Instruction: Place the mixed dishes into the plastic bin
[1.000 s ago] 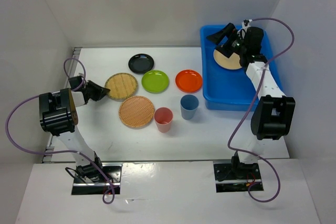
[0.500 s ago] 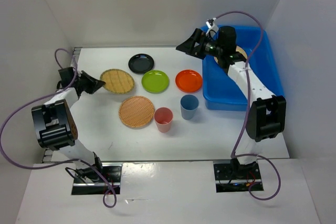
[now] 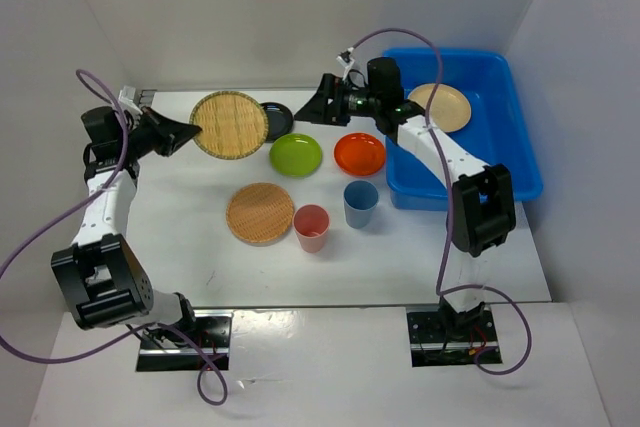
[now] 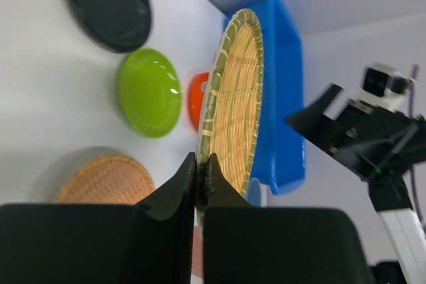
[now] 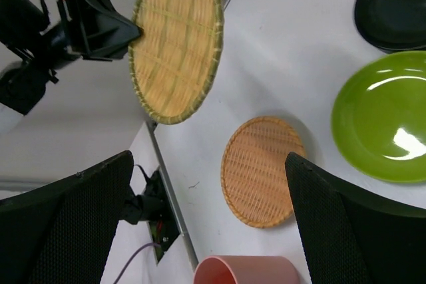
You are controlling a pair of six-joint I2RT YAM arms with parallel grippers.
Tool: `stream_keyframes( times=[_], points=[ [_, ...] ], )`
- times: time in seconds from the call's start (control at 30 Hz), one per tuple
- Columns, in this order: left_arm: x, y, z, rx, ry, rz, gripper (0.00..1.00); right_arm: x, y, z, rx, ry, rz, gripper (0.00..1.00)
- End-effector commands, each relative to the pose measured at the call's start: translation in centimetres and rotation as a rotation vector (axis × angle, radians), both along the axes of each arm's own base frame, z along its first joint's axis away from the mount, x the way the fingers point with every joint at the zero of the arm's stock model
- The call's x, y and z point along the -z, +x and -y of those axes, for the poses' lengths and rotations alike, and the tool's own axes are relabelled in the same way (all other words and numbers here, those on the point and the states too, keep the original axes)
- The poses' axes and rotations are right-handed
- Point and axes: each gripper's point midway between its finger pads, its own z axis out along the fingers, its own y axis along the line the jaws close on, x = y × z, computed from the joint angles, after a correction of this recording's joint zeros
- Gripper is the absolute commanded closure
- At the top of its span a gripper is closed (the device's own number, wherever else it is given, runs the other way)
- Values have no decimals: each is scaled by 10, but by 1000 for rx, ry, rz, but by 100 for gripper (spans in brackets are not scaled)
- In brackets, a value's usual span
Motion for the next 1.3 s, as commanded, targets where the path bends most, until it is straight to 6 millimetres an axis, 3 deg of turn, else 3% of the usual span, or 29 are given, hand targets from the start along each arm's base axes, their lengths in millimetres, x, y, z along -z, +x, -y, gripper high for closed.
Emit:
stream_keyframes(
  times=[0.0,0.07,0.2,0.37,0.5,0.67,0.7,0.9,1.0,1.1,1.13,1.2,1.27],
  points=[
    [-70,-19,27,135,-2,173,100,-24,-7,-25,-90,16,101,1],
    [-71,-25,36,188,-15,177,100,-18,-14,-40,-131,16,87,1],
    [-68,-35,45,231,-24,172,100,-8,-17,-52,-155,9,69,2],
    [-62,-43,55,265,-15,164,100,-13,-26,-68,-188,24,84,6],
    [-59,-45,60,284,-20,163,100,-12,-32,-82,-206,26,78,30],
    [-57,-47,70,313,-5,169,100,-5,-35,-95,-226,25,46,50],
    [-55,-49,75,327,-3,163,100,-11,-34,-95,-226,31,59,53],
    [-34,-48,76,328,10,132,100,-15,-35,-106,-224,19,48,100],
    [-26,-48,77,326,38,120,100,-10,-33,-106,-215,5,26,100],
    [-20,-49,76,327,67,120,79,-31,-32,-99,-159,9,70,100],
    [-20,-49,75,329,74,125,61,-39,-27,-96,-116,6,90,100],
    [-25,-53,74,336,99,158,48,-59,-27,-85,-76,21,117,100],
    [-24,-55,70,324,113,154,28,-73,-20,-71,-37,31,142,100]
  ],
)
